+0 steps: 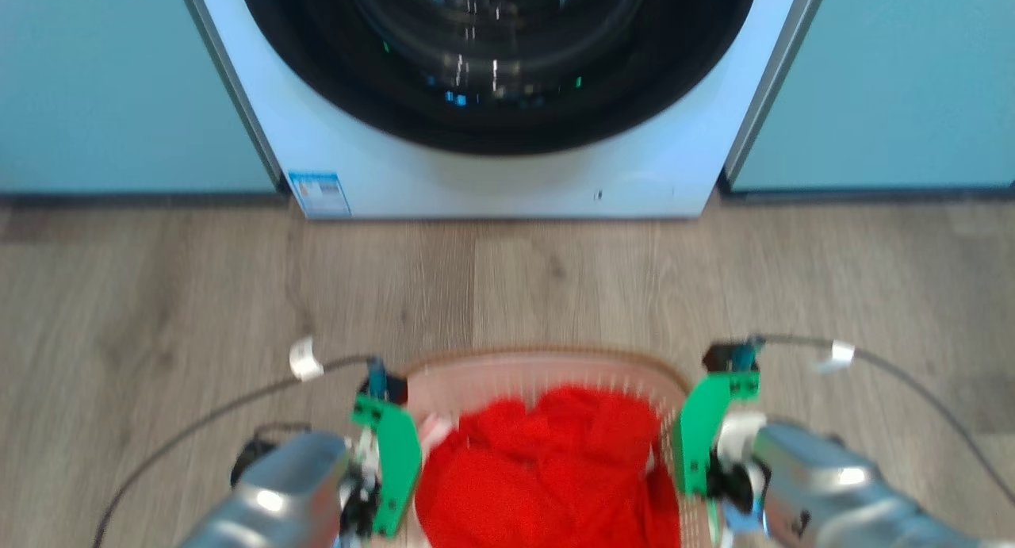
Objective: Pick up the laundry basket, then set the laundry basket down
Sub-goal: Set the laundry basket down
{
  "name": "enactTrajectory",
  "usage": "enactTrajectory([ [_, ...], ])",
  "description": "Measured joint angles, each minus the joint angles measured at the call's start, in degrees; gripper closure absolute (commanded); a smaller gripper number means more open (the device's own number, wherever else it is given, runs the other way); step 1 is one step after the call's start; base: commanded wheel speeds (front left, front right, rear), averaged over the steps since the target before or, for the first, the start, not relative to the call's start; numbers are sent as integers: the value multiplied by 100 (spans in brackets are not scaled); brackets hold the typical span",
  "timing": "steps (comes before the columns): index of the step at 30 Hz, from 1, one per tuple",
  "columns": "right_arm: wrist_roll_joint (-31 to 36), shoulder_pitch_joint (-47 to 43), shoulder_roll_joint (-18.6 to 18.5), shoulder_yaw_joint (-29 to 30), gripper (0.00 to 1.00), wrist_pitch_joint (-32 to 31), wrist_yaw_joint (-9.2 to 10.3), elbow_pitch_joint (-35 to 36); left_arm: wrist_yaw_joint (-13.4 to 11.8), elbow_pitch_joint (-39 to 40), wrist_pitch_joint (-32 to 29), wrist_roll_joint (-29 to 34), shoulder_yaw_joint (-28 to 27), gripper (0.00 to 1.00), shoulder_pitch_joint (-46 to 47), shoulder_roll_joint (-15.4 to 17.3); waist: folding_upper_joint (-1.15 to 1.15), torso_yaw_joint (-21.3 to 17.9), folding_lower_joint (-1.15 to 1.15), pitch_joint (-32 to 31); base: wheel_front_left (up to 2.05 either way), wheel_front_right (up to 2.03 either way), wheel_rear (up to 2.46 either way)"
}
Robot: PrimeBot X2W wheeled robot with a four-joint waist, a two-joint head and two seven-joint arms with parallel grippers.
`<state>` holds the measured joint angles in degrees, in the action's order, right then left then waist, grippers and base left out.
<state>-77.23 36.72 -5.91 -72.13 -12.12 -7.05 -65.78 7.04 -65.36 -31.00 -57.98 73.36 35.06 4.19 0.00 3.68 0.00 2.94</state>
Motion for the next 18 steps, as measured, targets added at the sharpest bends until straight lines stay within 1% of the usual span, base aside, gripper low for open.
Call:
enactTrajectory([
  [6, 118, 641, -24, 1, 100, 349, 0, -24, -1, -68, 271, 46, -5, 100, 591, -3, 0, -31, 1, 698, 0, 0, 0],
  [18, 354, 1621, 11, 13, 100, 1111, -1, -212, 5, -490, 1091, 223, -14, 100, 1590, -109, 0, -136, 2, 2475, 0, 0, 0],
])
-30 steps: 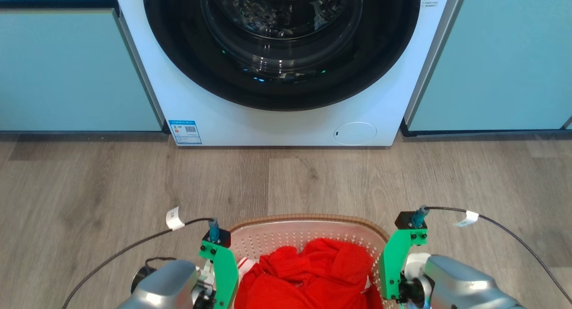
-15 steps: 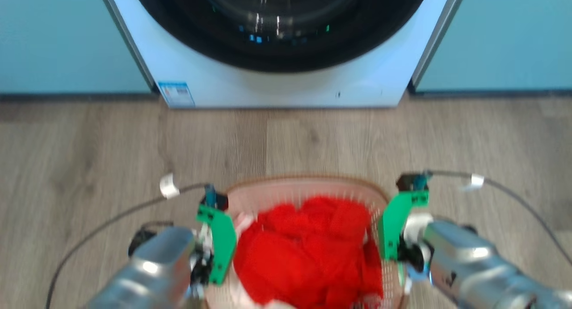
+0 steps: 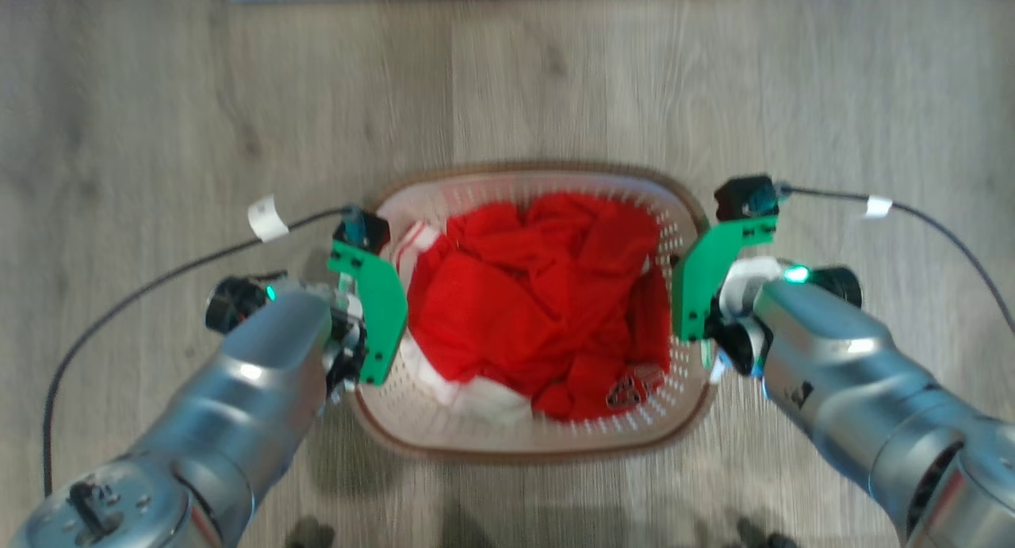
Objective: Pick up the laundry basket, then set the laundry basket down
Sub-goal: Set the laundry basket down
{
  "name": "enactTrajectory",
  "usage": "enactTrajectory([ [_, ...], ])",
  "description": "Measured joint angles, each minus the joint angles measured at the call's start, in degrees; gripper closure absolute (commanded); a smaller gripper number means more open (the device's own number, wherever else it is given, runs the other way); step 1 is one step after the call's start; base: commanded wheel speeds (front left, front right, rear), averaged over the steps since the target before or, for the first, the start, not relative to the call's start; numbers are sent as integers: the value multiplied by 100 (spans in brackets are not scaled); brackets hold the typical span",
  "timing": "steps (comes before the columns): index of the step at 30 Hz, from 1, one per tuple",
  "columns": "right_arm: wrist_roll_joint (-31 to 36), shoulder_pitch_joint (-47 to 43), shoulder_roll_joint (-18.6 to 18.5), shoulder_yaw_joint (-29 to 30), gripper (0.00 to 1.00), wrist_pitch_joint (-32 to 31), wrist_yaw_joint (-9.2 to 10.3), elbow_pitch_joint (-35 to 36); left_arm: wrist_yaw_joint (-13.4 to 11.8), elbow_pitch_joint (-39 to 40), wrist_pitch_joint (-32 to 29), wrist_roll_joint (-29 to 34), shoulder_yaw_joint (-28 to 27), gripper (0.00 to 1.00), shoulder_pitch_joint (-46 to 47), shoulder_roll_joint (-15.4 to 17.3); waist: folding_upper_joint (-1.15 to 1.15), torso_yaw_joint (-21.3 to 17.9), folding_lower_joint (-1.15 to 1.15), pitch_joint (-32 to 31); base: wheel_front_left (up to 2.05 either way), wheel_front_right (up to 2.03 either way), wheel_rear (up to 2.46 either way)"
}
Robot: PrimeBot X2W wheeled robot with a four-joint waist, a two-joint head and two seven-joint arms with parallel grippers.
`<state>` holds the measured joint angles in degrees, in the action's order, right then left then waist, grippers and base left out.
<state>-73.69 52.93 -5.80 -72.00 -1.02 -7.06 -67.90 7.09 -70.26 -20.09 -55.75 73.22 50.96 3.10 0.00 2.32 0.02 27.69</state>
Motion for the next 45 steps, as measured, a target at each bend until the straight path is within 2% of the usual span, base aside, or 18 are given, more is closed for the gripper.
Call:
enactTrajectory([
  [6, 49, 407, 45, 46, 100, 233, 0, -110, -1, -138, 279, 120, -8, 100, 421, -23, 0, -84, 0, 937, 0, 0, 0],
  [8, 33, 506, 49, 94, 100, 302, 0, -132, -45, -174, 456, 343, -11, 100, 556, -29, 0, -110, 0, 1175, 0, 0, 0],
  [10, 10, 604, 70, 122, 100, 378, 0, -152, -116, -210, 601, 604, -26, 100, 699, -42, 0, -134, 0, 1388, 0, 0, 0],
  [17, 20, 784, 92, 120, 100, 604, 0, -208, -214, -245, 815, 614, -92, 100, 862, -42, 0, -197, -1, 1956, 0, 0, 0],
  [31, 102, 918, 111, 99, 100, 1002, 0, -236, -412, -225, 1068, 641, -91, 100, 1028, -33, 0, -148, -2, 2443, 0, 0, 0],
  [45, 208, 961, 44, 92, 100, 1280, 0, -299, -468, -65, 1160, 612, -92, 100, 1074, -20, 1, -85, -3, 2597, 0, 0, 0],
])
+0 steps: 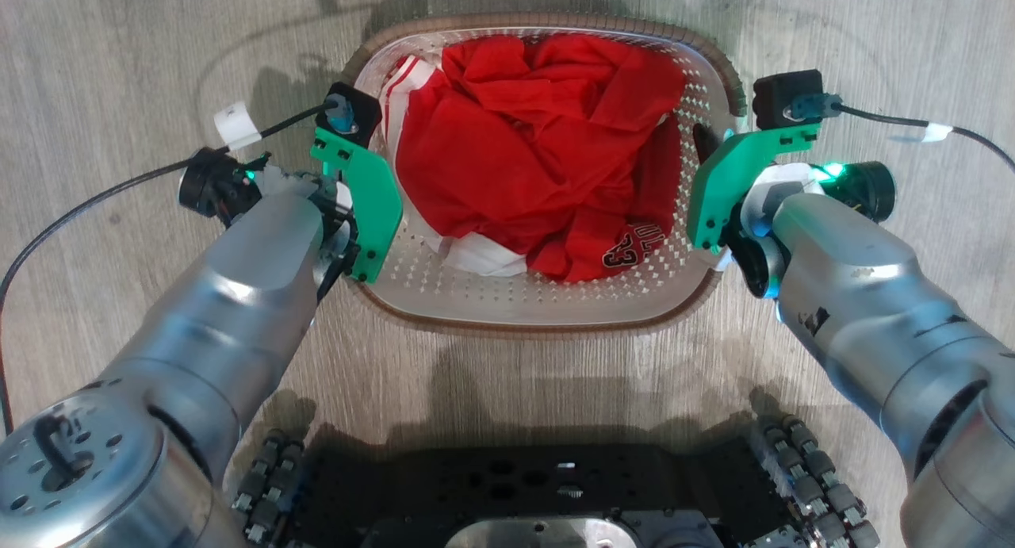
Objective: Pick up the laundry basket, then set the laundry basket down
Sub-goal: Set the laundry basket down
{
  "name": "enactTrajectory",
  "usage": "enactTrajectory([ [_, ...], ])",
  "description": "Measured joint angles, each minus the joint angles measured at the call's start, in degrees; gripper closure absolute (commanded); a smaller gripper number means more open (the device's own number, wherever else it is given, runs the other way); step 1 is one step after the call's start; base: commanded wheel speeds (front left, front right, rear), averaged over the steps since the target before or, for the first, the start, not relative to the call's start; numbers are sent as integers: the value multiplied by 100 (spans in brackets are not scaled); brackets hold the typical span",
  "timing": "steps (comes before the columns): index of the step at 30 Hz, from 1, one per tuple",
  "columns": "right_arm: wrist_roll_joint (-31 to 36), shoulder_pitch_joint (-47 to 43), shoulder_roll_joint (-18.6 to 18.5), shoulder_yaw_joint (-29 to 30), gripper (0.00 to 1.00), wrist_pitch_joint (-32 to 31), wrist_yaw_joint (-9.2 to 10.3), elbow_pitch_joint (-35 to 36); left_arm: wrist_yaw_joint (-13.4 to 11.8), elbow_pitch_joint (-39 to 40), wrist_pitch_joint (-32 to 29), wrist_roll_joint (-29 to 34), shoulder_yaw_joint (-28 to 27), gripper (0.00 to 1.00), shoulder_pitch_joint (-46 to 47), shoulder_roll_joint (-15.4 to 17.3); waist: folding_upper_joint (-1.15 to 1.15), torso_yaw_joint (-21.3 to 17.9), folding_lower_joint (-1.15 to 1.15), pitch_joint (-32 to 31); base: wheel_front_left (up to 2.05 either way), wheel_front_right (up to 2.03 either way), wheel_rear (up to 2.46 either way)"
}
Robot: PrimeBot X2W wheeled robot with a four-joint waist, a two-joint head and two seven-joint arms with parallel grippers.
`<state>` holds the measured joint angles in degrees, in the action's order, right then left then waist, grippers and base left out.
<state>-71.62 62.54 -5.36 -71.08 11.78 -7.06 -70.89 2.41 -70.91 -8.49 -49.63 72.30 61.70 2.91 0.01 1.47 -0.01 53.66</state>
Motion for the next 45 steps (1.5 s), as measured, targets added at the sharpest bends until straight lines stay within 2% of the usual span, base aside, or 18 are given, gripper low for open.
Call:
enactTrajectory([
  [2, 0, 40, 0, -5, 100, 10, 0, -26, -54, 4, 0, -40, 0, 99, 2, -1, 0, 4, 0, 1, 0, 0, 0],
  [3, 4, 68, 4, -12, 65, 27, 0, -49, -107, 8, 1, -37, 1, 61, 3, -5, 0, 5, 0, -1, 0, 0, 0],
  [4, 47, 96, 4, -64, 0, 68, -1, -56, -178, 5, 42, -8, 30, 6, 3, -8, 0, 9, 0, -4, 0, 0, 0],
  [5, 100, 138, 25, -99, 0, 83, -2, -54, -287, -9, 112, 93, 87, 0, 5, -11, -1, 13, 1, -8, 0, 0, 0],
  [8, 104, 221, 148, -111, 0, 71, -2, -36, -400, -35, 47, 187, 121, 0, 5, -87, -1, 32, 1, -44, 0, 0, 0],
  [14, 86, 219, 159, -113, 0, -19, -2, -62, -641, -112, 51, 223, 122, 0, 9, -109, -1, 64, 1, -109, 0, 0, 0],
  [25, -3, -27, 160, -104, 0, -650, -3, -287, -646, -123, 20, 219, 123, 0, -172, -110, -1, 97, 1, -602, 0, 0, 0],
  [34, 5, -646, 126, 36, 0, -750, -2, -318, -627, -88, 10, 105, 129, 0, -888, -110, 0, 120, 0, -1576, 0, 0, 0],
  [37, -23, -871, 131, 153, 0, -442, -3, -319, -586, -48, 216, 63, 130, 0, -1161, -109, 0, 125, 0, -2024, 0, 0, 0],
  [42, -113, -1111, 136, 342, 0, 146, -3, -212, -549, 10, 1018, -37, 109, 0, -1451, -109, 0, 133, 0, -2835, 0, 0, 0],
  [45, -125, -1266, 134, 598, 0, 214, -3, 0, -598, 14, 1513, -135, 35, 0, -1610, -109, 0, 143, 0, -3341, 0, 0, 0],
])
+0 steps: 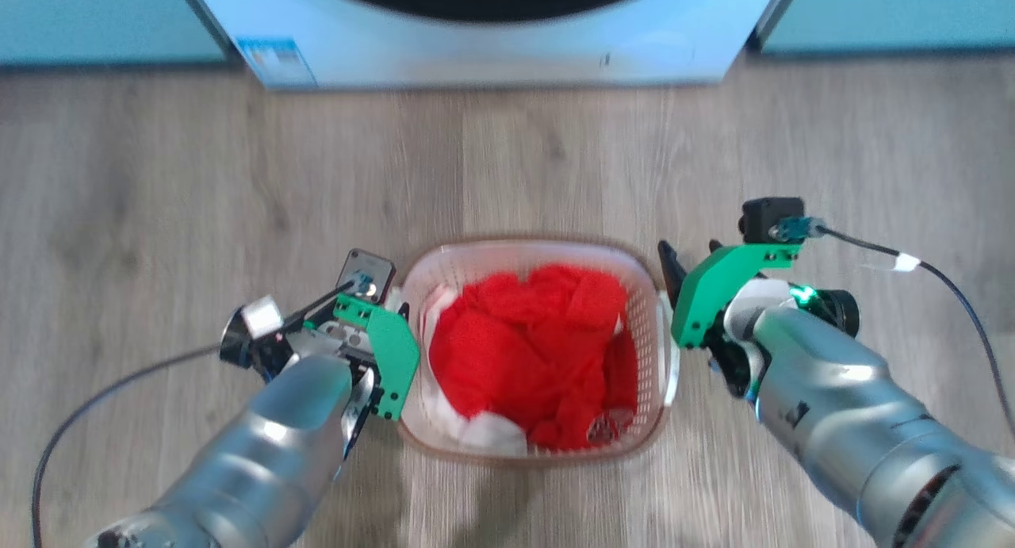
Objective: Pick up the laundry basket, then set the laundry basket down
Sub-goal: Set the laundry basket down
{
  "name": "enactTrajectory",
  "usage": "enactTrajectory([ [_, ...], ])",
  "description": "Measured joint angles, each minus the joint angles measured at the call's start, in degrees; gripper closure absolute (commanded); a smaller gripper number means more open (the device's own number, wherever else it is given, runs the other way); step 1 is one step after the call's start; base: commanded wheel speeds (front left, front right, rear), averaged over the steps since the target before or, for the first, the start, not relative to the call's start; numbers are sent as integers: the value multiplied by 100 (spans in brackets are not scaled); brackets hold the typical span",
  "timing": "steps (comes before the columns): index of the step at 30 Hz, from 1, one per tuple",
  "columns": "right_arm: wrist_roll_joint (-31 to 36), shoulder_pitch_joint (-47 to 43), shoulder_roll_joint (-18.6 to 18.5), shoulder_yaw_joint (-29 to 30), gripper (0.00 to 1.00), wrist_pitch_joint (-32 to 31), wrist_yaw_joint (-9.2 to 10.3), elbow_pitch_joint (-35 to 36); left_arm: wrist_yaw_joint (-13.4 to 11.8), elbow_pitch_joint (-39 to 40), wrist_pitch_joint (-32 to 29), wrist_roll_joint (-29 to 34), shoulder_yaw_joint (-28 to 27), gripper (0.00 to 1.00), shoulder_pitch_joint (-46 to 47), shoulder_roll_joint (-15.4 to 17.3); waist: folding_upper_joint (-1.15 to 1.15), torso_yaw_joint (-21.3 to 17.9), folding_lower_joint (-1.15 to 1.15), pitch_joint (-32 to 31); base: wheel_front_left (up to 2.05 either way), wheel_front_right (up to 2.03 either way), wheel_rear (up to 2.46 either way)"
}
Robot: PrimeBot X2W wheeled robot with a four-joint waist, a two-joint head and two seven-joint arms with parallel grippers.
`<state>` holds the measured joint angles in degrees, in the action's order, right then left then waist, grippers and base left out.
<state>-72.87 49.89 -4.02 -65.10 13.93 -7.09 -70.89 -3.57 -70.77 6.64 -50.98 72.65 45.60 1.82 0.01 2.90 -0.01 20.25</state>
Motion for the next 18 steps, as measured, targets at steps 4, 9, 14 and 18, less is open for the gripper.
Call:
enactTrajectory([
  [4, 377, -32, -240, 993, 0, 30, 0, 580, -49, 10, 591, -172, -255, 0, -198, 0, 0, 11, 0, -628, 0, 0, 0],
  [9, 2168, -785, -544, 3176, 0, 32, 1, 1918, -385, 926, 758, -226, -1262, 0, -369, 198, 0, 29, 0, -1418, 0, 0, 0],
  [14, 3832, -2319, -249, 4601, 0, 32, 0, 3205, -762, 2850, 780, 703, -3010, 0, -1028, 619, 0, 41, 0, -1881, 0, 0, 0],
  [18, 4545, -2954, -42, 5081, 0, 32, 0, 3980, -745, 3802, 780, 1333, -3931, 0, -1940, 591, 0, 45, 0, -2038, 0, 0, 0],
])
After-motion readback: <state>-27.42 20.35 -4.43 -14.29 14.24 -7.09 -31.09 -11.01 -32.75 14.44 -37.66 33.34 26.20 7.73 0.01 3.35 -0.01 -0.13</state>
